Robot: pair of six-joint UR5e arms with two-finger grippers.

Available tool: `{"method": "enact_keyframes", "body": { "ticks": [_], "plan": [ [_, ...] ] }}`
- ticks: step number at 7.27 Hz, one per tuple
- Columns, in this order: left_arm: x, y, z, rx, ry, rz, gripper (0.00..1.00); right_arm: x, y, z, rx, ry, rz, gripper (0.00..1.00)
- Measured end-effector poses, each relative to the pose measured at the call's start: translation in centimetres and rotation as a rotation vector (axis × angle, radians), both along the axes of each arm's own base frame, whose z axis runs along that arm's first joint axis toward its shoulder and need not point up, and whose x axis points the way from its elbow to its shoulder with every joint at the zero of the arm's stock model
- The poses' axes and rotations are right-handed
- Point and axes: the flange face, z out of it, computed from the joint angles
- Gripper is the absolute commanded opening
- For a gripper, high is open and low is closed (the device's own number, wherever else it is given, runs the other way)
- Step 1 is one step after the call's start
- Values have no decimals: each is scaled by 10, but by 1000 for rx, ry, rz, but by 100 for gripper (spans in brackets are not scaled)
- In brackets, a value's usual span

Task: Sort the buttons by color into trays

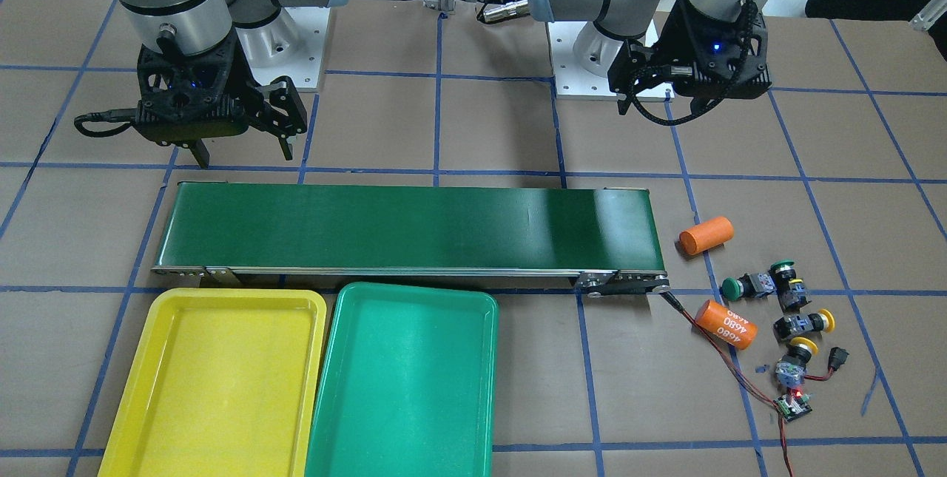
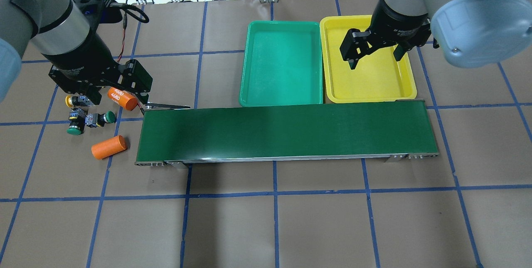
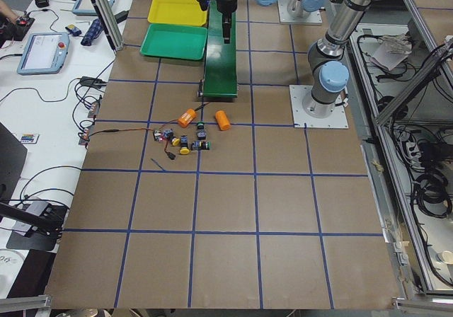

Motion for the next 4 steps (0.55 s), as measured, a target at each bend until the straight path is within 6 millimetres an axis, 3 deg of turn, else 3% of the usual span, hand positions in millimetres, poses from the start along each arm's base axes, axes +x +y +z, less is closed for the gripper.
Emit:
{"method": "enact_keyframes", "body": {
  "ticks": [4],
  "plan": [
    [0, 1, 0, 6, 4, -4, 100, 0, -2, -3, 5, 1, 5, 100]
  ]
}}
